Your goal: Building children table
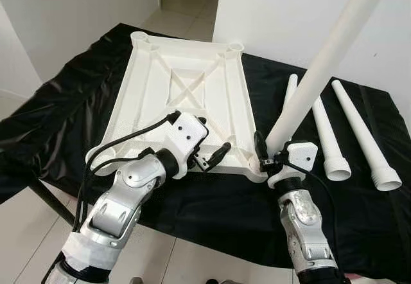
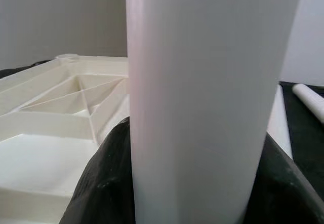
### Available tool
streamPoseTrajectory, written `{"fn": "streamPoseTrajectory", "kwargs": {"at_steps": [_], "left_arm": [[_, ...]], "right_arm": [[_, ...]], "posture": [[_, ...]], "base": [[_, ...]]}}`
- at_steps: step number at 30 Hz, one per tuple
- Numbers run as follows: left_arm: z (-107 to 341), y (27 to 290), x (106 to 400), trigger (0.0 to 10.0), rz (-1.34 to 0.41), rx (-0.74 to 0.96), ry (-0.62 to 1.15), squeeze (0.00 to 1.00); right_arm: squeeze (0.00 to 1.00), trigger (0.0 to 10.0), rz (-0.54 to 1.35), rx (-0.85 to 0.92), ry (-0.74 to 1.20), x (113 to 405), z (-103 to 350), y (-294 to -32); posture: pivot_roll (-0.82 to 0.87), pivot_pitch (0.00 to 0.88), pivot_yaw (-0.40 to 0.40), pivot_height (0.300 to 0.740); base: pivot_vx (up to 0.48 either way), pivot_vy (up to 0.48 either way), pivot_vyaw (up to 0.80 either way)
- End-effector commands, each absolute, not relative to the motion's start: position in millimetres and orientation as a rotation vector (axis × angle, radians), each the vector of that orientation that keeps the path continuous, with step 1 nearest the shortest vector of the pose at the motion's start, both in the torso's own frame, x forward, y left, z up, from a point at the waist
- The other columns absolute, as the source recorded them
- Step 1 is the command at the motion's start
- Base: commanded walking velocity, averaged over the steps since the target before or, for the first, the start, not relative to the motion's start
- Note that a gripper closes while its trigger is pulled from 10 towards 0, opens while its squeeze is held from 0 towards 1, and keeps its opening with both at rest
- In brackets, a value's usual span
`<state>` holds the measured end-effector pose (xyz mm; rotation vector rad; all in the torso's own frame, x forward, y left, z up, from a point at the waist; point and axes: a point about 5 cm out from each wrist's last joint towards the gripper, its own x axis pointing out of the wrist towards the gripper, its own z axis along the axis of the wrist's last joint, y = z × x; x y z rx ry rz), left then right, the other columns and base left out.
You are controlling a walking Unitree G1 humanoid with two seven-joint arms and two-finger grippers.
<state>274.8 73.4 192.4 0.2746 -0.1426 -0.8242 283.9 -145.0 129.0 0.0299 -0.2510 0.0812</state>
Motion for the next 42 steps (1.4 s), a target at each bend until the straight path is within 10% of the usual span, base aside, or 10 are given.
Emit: {"fn": "streamPoseTrajectory", "kwargs": {"at_steps": [1, 42], "left_arm": [[194.3, 71.4, 272.2, 10.0, -0.836, 0.276, -0.146, 0.0], [195.4, 71.3, 269.1, 10.0, -0.855, 0.282, -0.14, 0.0]], "right_arm": [[0.0, 10.0, -0.051, 0.026, 0.01, 278.8, 81.3, -166.8], [0.0, 10.0, -0.27, 0.019, -0.115, 281.3, 86.2, -177.6]], "posture": [[0.07, 0.088, -0.055, 0.74], [0.09, 0.085, -0.039, 0.74]], "base": [[0.0, 0.0, 0.0], [0.0, 0.0, 0.0]]}}
